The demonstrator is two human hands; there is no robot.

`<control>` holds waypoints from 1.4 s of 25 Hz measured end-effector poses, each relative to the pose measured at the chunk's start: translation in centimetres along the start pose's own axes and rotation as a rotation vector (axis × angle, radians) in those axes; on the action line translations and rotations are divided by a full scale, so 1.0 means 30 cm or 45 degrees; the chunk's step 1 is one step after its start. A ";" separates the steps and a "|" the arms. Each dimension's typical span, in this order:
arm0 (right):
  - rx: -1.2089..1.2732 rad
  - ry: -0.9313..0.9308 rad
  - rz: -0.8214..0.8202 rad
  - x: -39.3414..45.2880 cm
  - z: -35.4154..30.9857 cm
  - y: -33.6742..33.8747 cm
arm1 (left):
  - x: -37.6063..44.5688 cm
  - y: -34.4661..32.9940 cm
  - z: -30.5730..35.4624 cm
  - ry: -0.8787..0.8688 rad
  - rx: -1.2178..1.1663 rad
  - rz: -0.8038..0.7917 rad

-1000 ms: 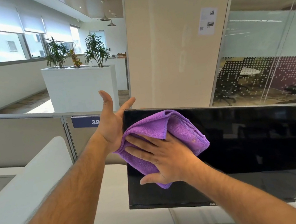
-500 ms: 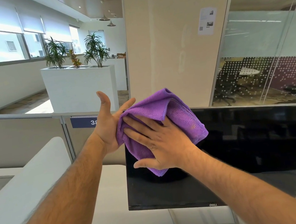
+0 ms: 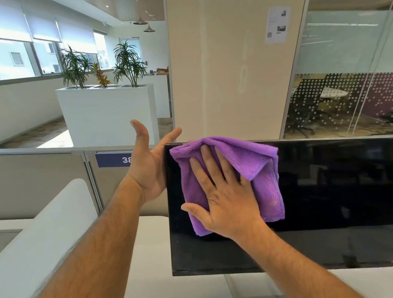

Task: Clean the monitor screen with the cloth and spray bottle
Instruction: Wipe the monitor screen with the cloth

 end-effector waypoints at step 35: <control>0.050 0.269 -0.645 -0.610 -0.188 -0.328 | -0.021 0.007 0.008 -0.036 0.069 0.267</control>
Point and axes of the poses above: each hand's wrist, its own x-axis towards the middle knuckle, its own y-axis out of the back of the hand, z = x × y, the point moved 9 cm from there along x, towards the middle knuckle, and after that the axes turned 2 degrees about -y, right-handed, at the moved point
